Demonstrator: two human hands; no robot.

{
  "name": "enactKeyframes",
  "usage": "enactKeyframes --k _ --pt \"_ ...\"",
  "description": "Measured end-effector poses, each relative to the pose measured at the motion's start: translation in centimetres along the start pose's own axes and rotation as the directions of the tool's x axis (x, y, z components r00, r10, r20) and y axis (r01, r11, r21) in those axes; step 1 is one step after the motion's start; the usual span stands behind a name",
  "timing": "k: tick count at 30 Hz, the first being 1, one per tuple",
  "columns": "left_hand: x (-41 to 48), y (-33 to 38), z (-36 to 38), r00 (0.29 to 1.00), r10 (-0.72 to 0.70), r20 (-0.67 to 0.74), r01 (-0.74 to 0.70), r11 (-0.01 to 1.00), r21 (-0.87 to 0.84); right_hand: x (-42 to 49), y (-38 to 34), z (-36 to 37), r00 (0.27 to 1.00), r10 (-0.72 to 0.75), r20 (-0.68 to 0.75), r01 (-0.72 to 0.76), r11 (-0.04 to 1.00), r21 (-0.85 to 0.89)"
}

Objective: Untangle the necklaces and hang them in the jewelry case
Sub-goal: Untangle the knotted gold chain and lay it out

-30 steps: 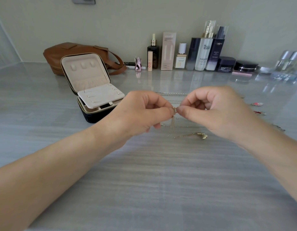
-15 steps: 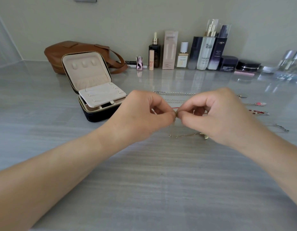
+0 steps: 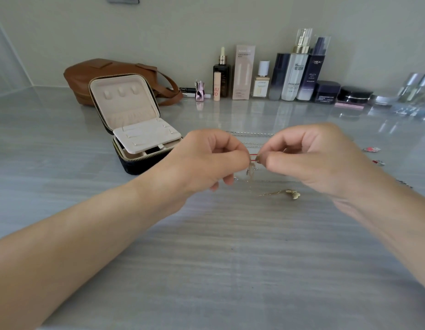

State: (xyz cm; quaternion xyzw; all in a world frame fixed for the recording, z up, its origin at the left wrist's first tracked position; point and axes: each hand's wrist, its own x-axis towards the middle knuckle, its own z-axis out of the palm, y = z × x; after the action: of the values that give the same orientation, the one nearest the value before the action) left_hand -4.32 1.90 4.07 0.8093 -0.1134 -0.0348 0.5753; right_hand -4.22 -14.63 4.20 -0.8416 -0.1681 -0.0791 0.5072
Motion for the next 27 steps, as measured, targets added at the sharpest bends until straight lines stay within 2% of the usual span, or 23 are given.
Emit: enactKeyframes --k 3,6,10,14,20,22,27 --pt "0.05 -0.02 -0.1 0.995 -0.073 0.074 0.082 0.988 -0.134 -0.07 -0.19 0.09 0.998 0.046 0.032 -0.047 0.998 0.039" --pt "0.11 -0.11 -0.16 0.991 -0.091 0.101 0.108 0.978 -0.18 -0.09 -0.36 0.15 0.993 0.105 0.06 -0.11 0.99 0.086" --pt "0.11 -0.16 -0.11 0.998 -0.046 0.054 0.05 0.994 -0.093 -0.14 -0.46 0.15 0.971 0.191 0.141 -0.219 0.951 0.218" --pt "0.03 -0.03 0.0 1.0 -0.001 0.031 0.002 0.999 -0.049 -0.01 -0.33 0.15 0.944 0.257 0.208 -0.32 0.868 0.38" --pt "0.07 -0.09 0.0 0.998 -0.039 0.048 0.042 0.996 -0.072 0.09 0.07 0.44 0.923 0.292 0.251 -0.385 0.738 0.555" --pt "0.09 -0.12 -0.11 0.996 -0.068 0.061 0.074 0.991 -0.11 0.1 -0.05 0.39 0.928 0.283 0.244 -0.372 0.758 0.537" --pt "0.06 0.02 -0.15 0.987 -0.1 0.125 0.137 0.935 -0.329 0.15 0.15 0.59 0.946 0.273 0.176 -0.314 0.904 0.289"
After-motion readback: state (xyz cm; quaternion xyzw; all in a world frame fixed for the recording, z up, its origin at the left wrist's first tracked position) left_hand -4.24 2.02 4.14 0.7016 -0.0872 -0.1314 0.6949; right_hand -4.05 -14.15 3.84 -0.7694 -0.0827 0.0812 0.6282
